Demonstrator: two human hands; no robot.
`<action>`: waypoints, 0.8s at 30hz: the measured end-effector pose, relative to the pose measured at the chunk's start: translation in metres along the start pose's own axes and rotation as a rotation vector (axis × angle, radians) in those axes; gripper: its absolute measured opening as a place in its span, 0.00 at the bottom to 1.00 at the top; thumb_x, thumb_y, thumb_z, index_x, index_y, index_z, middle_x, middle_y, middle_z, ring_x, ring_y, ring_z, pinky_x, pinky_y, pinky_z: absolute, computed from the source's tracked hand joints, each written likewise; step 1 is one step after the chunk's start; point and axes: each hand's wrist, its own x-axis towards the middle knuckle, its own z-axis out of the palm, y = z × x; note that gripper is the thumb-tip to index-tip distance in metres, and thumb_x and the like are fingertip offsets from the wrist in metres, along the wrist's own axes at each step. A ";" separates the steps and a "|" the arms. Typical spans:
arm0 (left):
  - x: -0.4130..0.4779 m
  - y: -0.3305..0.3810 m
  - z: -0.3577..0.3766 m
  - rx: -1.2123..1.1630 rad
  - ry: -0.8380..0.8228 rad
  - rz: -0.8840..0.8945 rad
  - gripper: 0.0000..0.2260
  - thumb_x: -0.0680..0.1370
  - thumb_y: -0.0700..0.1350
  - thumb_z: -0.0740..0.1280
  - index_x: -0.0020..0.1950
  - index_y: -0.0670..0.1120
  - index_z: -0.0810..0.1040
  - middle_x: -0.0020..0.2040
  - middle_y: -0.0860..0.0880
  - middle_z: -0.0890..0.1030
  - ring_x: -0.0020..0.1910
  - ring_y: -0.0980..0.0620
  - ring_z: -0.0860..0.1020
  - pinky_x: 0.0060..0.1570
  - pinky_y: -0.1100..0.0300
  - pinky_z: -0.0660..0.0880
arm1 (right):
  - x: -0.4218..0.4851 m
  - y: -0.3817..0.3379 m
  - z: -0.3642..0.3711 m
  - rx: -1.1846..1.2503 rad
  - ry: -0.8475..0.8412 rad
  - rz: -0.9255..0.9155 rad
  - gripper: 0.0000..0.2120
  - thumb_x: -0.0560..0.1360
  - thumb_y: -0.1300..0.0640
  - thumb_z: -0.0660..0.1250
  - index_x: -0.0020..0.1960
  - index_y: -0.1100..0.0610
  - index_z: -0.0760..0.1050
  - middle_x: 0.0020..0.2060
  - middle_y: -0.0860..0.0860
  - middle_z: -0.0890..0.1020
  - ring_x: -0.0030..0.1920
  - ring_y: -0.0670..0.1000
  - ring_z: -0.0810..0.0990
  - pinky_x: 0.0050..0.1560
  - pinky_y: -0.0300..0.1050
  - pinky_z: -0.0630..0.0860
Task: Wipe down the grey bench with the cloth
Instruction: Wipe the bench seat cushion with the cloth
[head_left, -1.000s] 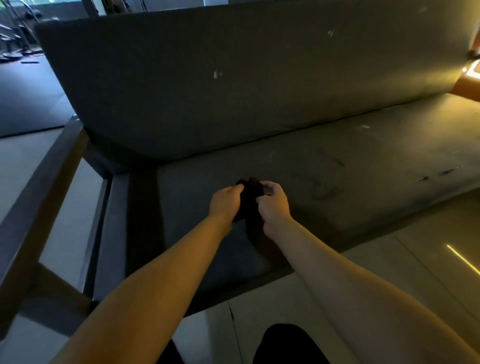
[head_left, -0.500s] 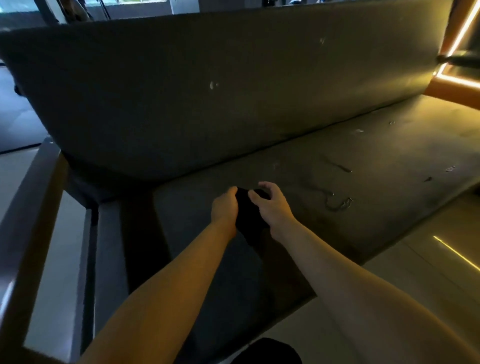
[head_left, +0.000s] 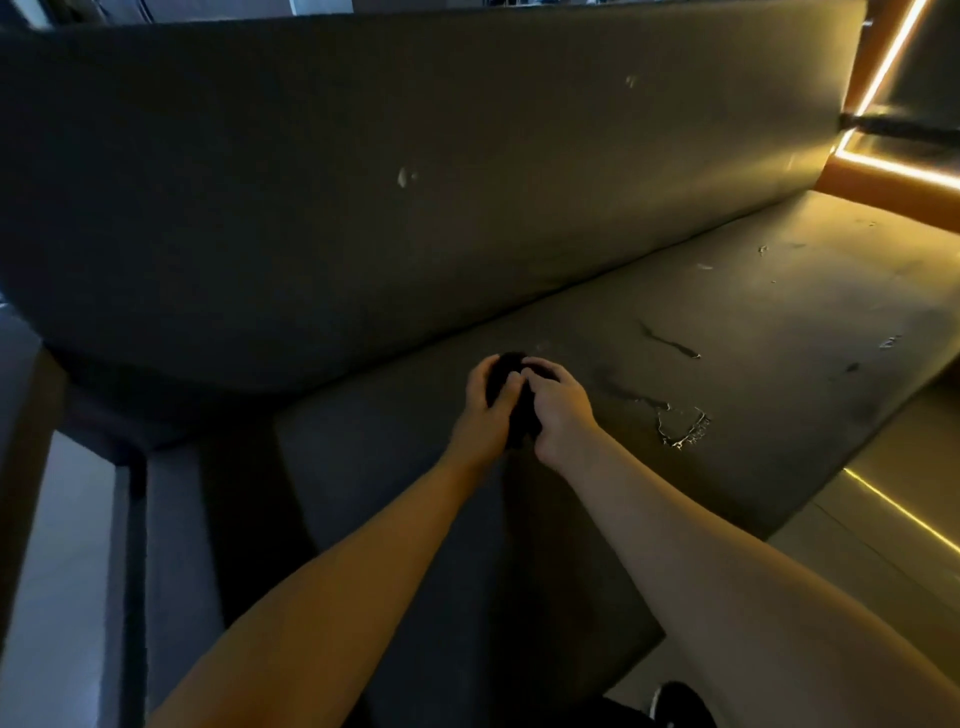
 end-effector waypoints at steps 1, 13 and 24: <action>0.004 -0.002 -0.002 0.013 -0.040 -0.007 0.23 0.84 0.51 0.62 0.78 0.54 0.60 0.64 0.52 0.71 0.62 0.51 0.75 0.53 0.57 0.78 | 0.004 0.002 0.002 -0.043 -0.023 0.003 0.10 0.83 0.58 0.62 0.57 0.48 0.81 0.56 0.54 0.79 0.56 0.58 0.78 0.56 0.60 0.80; 0.071 -0.032 -0.066 0.836 0.378 0.125 0.22 0.84 0.36 0.56 0.76 0.49 0.70 0.82 0.50 0.55 0.79 0.49 0.59 0.73 0.57 0.61 | 0.091 0.036 -0.015 -1.287 -0.117 -0.556 0.20 0.82 0.54 0.63 0.73 0.54 0.72 0.71 0.49 0.73 0.74 0.53 0.67 0.74 0.51 0.66; 0.155 -0.040 -0.034 1.055 0.183 0.156 0.18 0.84 0.44 0.60 0.74 0.48 0.72 0.79 0.48 0.63 0.77 0.48 0.63 0.73 0.51 0.64 | 0.116 0.050 -0.022 -1.353 0.010 -0.723 0.17 0.82 0.51 0.61 0.69 0.49 0.76 0.67 0.45 0.76 0.69 0.48 0.72 0.67 0.49 0.72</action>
